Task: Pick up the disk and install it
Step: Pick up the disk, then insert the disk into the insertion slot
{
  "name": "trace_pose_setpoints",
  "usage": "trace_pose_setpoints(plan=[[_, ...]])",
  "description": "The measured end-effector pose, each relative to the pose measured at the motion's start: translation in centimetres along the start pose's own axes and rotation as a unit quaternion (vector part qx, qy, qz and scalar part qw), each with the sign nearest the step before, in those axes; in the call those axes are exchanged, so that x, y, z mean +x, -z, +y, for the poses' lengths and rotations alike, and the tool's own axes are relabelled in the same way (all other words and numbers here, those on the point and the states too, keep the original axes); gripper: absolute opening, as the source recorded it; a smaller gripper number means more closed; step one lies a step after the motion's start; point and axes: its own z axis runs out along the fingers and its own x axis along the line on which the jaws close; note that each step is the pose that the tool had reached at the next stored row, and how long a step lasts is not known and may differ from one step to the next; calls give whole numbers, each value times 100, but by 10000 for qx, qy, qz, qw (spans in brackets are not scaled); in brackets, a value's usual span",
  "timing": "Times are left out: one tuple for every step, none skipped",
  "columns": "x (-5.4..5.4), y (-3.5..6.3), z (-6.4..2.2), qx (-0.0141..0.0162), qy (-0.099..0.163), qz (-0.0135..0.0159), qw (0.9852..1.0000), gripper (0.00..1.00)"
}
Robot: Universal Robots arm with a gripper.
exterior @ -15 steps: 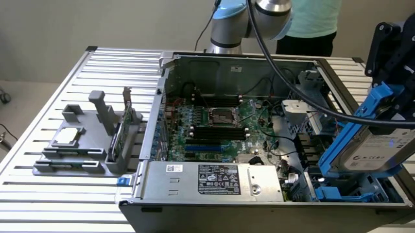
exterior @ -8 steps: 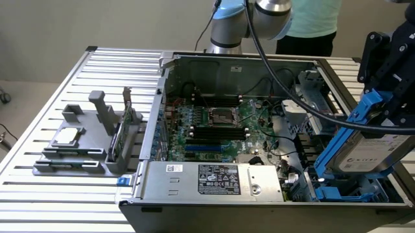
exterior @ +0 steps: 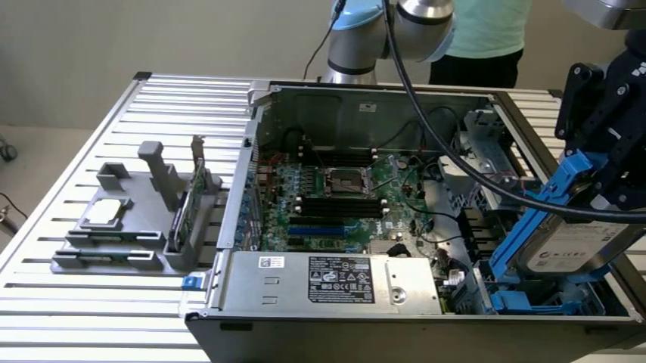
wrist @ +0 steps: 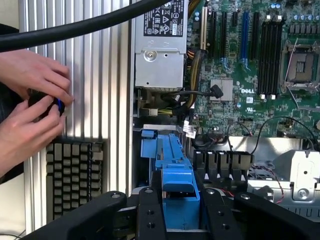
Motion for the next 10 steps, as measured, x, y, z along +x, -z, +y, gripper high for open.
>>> trace_pose_setpoints(plan=[[0, 0, 0, 0, 0, 0, 10000, 32], [0, -1, 0, 0, 0, -1, 10000, 32], [0, -1, -1, 0, 1, -1, 10000, 32], [0, -1, -1, 0, 1, -1, 10000, 32], [0, -1, -1, 0, 1, -1, 10000, 32], [0, -1, -1, 0, 1, -1, 10000, 32], [0, -3, -1, 0, 1, -1, 10000, 32], [-3, -8, 0, 0, 1, -2, 10000, 32], [-5, -11, 1, 0, 1, -2, 10000, 32], [-8, -14, 1, 0, -1, -2, 10000, 32]])
